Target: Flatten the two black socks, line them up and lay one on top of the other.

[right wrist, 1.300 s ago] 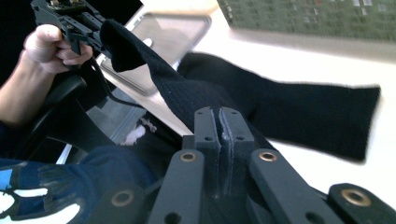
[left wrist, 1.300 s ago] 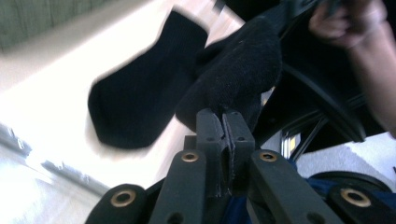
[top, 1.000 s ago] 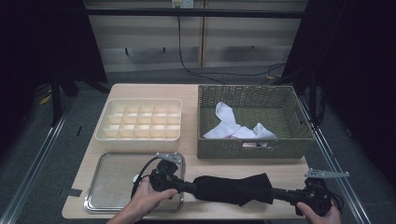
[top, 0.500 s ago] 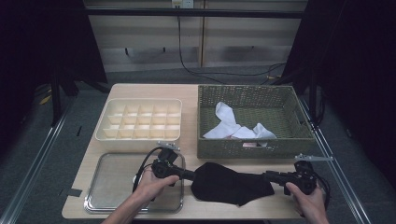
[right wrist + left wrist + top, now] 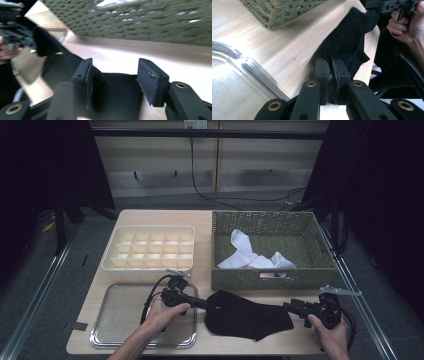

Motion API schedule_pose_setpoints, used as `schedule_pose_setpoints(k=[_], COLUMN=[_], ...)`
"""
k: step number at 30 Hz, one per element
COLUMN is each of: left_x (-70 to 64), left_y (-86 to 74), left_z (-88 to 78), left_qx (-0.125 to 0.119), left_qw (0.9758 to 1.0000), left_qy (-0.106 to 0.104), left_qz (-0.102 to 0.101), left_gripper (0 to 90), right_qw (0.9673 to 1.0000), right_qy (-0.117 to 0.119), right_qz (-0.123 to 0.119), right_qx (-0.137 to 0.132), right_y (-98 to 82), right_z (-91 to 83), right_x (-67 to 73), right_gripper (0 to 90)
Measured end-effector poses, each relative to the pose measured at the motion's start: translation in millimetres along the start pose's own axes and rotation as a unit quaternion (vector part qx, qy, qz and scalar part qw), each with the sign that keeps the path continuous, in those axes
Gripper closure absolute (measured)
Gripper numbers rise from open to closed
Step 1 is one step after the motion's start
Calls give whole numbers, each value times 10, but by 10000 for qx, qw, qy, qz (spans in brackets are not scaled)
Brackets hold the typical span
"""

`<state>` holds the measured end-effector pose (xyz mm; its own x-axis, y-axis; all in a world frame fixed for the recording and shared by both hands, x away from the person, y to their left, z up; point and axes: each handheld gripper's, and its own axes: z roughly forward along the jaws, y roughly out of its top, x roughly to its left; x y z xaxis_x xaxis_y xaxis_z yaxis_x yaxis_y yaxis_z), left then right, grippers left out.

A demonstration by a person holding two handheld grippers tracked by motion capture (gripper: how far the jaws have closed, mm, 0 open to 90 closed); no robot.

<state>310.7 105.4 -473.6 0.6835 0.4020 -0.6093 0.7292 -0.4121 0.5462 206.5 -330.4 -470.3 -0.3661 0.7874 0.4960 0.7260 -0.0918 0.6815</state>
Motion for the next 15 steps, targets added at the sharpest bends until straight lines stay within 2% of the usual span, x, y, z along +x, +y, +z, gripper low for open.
schedule_pose_setpoints(k=[2, 5, 9, 13, 15], left_x=[11, 32, 34, 34, 39], left_y=[-8, -12, -13, -12, -12], left_z=[1, 4, -11, -28, -30], left_qx=[-27, -8, -74, -83, -79], left_qw=[10000, 10000, 9999, 9999, 9999], left_qy=[-2, 26, 8, 14, 29], left_qz=[-66, -46, -125, -79, -84], left_gripper=[846, 840, 836, 836, 835], right_qw=[9999, 9998, 10000, 9997, 9994], right_qy=[86, 89, 77, 233, 274], right_qz=[11, -36, 19, -40, -104], right_qx=[-53, -153, -38, 58, 192], right_y=[1, -1, -43, -79, -130], right_z=[-20, -78, -31, -71, -95], right_x=[-2, 29, 18, 72, 121], right_gripper=[468, 460, 454, 457, 459])
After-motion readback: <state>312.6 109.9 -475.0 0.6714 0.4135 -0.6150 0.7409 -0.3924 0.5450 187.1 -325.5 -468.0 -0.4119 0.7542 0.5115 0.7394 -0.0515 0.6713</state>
